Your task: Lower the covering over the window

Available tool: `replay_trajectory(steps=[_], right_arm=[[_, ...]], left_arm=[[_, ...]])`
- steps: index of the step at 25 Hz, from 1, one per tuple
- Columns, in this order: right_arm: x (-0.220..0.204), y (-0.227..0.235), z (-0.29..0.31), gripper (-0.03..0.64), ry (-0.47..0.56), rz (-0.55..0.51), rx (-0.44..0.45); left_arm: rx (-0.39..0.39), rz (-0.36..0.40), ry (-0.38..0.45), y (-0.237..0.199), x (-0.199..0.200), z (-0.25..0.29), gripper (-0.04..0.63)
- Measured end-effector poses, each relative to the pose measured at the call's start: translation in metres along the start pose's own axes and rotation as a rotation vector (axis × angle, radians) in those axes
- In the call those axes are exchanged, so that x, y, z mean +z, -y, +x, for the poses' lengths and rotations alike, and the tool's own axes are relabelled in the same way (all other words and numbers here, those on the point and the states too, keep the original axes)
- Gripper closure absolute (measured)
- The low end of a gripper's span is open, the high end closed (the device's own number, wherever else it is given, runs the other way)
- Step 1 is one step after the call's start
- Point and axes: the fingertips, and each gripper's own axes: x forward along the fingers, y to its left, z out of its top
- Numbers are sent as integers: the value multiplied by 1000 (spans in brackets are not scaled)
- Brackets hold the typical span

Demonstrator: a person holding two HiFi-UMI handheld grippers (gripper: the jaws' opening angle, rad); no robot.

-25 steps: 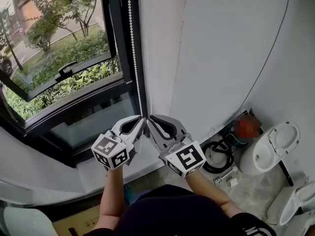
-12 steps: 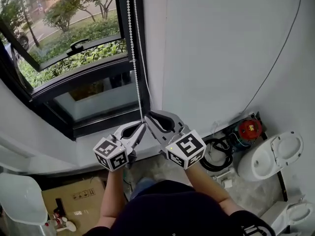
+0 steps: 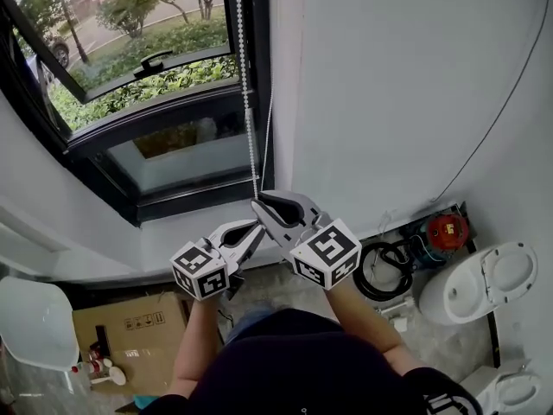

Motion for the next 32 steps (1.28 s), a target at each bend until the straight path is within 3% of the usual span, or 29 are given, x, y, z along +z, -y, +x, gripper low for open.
replay_trajectory(steps=[6, 11, 17, 21, 26, 32], right_arm=[[-13, -3, 4, 603, 24, 85, 47], [-40, -11, 28, 604, -85, 48, 77], [-56, -10, 42, 604, -153, 93, 75], [-86, -11, 51, 604, -226, 65, 39], [-127, -13, 51, 604, -268, 53, -13], [-147, -11, 42, 604, -243, 127, -24]], left_arm=[[-17, -42, 16, 0, -12, -4, 581], [-11, -24, -28, -19, -34, -13, 580], [-87, -147, 19, -36, -39, -27, 580], [-104, -103, -57, -49, -65, -30, 580], [-138, -117, -98, -56, -100, -40, 580], [-171, -86, -167, -57, -116, -43, 578]])
